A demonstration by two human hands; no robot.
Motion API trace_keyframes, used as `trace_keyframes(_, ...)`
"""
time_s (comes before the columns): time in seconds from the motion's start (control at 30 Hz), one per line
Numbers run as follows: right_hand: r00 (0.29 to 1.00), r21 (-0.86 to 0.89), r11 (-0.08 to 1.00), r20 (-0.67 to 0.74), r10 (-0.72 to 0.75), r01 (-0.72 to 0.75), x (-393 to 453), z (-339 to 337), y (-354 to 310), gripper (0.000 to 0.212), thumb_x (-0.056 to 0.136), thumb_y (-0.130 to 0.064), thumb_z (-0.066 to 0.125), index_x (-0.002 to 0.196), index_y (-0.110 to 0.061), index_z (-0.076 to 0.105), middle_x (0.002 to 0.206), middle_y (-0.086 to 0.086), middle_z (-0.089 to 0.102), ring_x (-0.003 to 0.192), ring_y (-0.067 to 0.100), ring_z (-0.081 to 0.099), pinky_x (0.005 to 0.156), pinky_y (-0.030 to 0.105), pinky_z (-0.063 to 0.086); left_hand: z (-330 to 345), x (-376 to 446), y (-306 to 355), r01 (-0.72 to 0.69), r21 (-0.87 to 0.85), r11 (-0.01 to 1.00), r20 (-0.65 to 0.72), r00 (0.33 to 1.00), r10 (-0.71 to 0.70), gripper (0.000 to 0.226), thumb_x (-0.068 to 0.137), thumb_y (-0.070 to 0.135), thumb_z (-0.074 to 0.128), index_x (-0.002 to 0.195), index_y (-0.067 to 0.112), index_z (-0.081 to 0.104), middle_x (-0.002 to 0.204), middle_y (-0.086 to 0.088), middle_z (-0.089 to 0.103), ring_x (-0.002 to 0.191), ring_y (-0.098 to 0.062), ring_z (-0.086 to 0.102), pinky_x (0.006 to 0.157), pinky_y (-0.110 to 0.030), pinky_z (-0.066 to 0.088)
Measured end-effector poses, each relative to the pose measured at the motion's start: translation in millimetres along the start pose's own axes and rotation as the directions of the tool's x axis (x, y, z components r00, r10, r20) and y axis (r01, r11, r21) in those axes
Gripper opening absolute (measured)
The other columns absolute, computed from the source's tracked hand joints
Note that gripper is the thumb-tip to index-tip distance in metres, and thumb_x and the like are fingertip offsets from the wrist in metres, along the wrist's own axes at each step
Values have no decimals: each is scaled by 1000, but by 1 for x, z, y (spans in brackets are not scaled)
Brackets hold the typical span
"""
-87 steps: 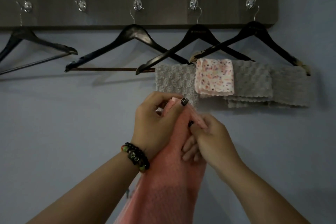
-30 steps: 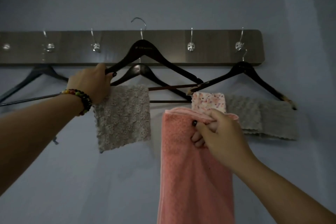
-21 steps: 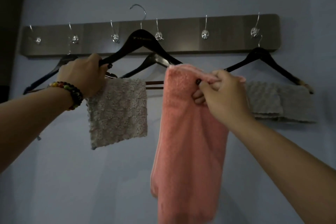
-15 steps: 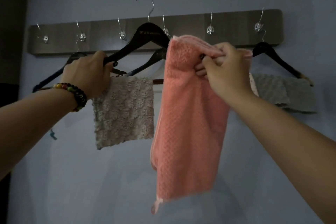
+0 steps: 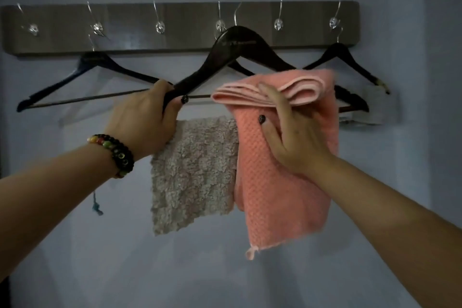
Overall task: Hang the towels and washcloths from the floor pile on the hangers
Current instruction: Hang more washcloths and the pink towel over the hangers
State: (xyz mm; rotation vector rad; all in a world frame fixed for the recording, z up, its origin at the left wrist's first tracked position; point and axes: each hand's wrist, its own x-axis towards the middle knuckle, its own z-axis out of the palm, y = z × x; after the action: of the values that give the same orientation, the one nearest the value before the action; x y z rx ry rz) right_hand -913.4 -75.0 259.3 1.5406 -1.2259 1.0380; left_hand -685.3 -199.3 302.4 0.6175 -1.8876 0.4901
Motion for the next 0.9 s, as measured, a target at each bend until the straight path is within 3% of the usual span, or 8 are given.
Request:
trace_keyframes(0.17,948,-143,985,291,130,-91,-10,-28,3,55,99,-40,31,150,-38,12,123,10,65,99,29,66,83,40,51,-1,-20,10,-81,-71,994,-17,997,80,28,96,39,41,103,14,53,68,0,52,55,-25,48,49,-33,38)
trace_keyframes(0.33,679,-179,939,652,337,-295,-7,-50,22,56,83,-78,17,135,-61,30,145,-5,47,132,18,43,111,41,33,1,-26,17,-153,-103,983,-34,988,150,25,95,34,47,99,11,57,61,4,48,45,-13,35,45,-21,26)
trace_keyframes(0.43,488,-229,860,743,457,-457,-15,-59,27,83,71,-89,15,117,-39,63,135,-4,54,120,16,51,109,37,35,8,-27,25,-175,-99,980,-2,984,176,28,94,36,45,100,12,58,61,4,48,44,-14,35,45,-20,25)
trace_keyframes(0.5,512,-198,873,744,430,-446,-23,-66,28,74,75,-85,20,108,-38,67,125,-5,60,112,13,56,103,33,39,15,-26,32,-171,-125,977,25,984,175,31,93,40,41,99,14,57,59,9,43,46,-16,38,45,-22,27)
trace_keyframes(0.6,689,-37,917,648,325,-398,-31,-77,35,38,82,-73,35,77,-46,62,90,-17,65,85,2,59,83,31,47,29,-24,45,-136,-172,976,52,988,147,31,92,43,38,97,17,55,59,13,43,47,-13,40,45,-25,30)
trace_keyframes(0.7,777,-84,969,582,238,-234,-40,-88,37,38,88,-66,36,80,-34,56,78,-11,61,75,9,59,70,36,49,40,-19,63,-110,-221,969,62,990,127,25,93,42,41,96,20,53,58,8,47,48,-15,44,45,-27,31)
trace_keyframes(0.8,780,-254,965,591,208,-65,-44,-102,43,45,92,-63,24,67,-29,40,66,-9,48,65,14,49,62,36,38,44,-17,83,-116,-288,951,38,990,133,20,94,38,45,96,20,53,57,7,48,47,-16,44,46,-26,30)
trace_keyframes(0.9,700,-268,950,649,299,-157,-42,-118,54,51,90,-67,20,60,-31,41,63,-12,44,61,5,44,64,32,34,48,-18,101,-138,-305,942,29,988,154,22,94,38,46,98,19,55,57,8,48,48,-17,45,47,-28,33)
